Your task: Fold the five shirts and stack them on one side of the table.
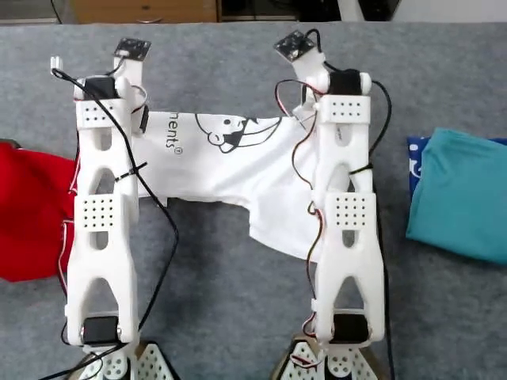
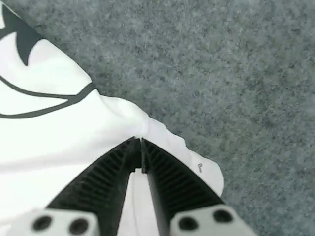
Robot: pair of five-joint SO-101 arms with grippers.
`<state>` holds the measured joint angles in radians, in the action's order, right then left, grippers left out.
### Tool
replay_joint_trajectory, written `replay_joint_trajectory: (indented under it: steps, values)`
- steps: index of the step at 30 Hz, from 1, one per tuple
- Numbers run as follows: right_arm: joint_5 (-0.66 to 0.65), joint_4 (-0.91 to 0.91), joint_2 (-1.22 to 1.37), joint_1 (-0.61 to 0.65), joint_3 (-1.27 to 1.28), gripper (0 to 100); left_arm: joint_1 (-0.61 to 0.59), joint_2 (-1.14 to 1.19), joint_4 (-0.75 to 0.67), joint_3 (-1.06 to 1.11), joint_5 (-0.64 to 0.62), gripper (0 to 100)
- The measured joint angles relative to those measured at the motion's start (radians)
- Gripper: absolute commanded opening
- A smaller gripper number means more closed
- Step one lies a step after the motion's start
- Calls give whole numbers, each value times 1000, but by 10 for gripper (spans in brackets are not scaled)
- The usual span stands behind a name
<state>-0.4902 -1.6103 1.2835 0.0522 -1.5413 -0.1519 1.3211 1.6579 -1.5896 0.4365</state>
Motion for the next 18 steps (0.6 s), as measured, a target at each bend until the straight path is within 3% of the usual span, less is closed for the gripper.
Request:
replay_joint_trajectory:
  steps: [13, 18]
  values:
    - [0, -52, 72, -61, -80, 2, -55, 43, -43, -5, 2, 18]
    - [0, -91, 72, -63, -80, 2, -81, 46, 20, -38, -2, 18]
